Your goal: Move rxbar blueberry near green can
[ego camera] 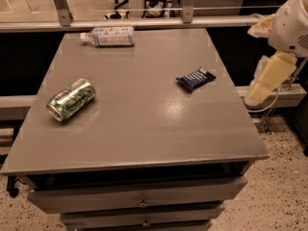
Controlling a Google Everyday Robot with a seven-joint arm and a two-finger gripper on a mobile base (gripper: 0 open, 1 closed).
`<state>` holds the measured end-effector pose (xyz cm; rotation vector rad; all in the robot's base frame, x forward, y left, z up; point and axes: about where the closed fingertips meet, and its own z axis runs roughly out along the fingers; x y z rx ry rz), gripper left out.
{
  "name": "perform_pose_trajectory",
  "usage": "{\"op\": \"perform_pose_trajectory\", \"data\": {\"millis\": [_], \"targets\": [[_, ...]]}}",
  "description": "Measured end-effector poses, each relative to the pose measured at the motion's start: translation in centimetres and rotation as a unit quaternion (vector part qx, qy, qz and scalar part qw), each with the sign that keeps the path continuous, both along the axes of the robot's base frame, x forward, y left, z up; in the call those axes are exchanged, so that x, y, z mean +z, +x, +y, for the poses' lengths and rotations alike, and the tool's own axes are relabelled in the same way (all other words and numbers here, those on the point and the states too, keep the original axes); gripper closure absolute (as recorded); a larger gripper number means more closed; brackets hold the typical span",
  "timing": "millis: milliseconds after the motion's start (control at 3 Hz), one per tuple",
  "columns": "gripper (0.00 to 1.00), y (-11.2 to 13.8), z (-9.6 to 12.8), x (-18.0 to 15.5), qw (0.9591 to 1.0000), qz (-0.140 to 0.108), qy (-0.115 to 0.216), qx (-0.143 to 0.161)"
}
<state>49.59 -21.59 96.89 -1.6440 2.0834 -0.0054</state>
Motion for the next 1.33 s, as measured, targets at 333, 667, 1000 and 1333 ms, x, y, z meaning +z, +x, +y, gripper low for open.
{"op": "perform_pose_trajectory", "data": {"millis": [333,667,1000,1333], "targets": [[0.00,5.3,1.2,-1.9,0.9985,-0.004,0.047,0.028],[0.00,9.2,2.7,-5.9,0.9960,0.019,0.071,0.051],[0.00,12.0,3.2,-9.4,0.9940,0.043,0.083,0.058],[0.00,14.4,4.2,-11.3,0.9909,0.060,0.103,0.061]]}}
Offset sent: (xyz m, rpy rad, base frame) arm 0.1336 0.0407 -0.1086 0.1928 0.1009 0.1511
